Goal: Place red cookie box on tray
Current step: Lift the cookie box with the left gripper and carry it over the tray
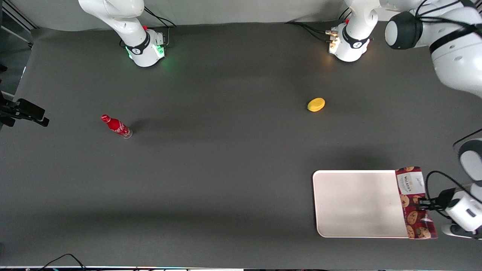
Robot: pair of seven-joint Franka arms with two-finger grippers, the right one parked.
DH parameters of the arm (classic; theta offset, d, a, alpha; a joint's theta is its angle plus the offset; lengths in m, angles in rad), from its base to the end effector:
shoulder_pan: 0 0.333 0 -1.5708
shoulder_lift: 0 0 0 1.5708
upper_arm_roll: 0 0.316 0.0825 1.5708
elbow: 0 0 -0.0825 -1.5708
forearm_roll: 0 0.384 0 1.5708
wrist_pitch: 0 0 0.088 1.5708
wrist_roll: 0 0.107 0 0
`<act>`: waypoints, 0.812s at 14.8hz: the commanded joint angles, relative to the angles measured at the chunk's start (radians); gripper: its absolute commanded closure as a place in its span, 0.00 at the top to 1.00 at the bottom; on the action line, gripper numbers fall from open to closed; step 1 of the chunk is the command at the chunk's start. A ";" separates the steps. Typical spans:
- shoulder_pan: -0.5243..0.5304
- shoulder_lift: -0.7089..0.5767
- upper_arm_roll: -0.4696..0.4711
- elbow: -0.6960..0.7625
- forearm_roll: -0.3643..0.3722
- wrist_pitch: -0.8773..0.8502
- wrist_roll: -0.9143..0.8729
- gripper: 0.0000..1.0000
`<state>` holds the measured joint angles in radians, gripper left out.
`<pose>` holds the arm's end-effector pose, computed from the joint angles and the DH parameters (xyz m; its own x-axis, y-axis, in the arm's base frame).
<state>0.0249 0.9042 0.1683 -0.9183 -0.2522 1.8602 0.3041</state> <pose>0.7805 0.0799 0.3493 0.9913 -0.1069 0.0765 -0.1140 -0.9890 0.0939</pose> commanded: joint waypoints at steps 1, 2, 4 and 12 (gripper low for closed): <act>0.006 0.059 0.007 -0.002 0.025 0.034 -0.014 0.00; 0.006 0.068 0.007 -0.004 0.040 0.034 -0.014 0.00; 0.007 0.073 0.005 -0.017 0.042 0.039 -0.016 0.00; 0.006 0.081 0.004 -0.074 0.042 0.185 -0.016 0.00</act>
<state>0.0364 1.0001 0.1703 -0.9717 -0.2243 2.0225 0.3040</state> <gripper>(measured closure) 0.956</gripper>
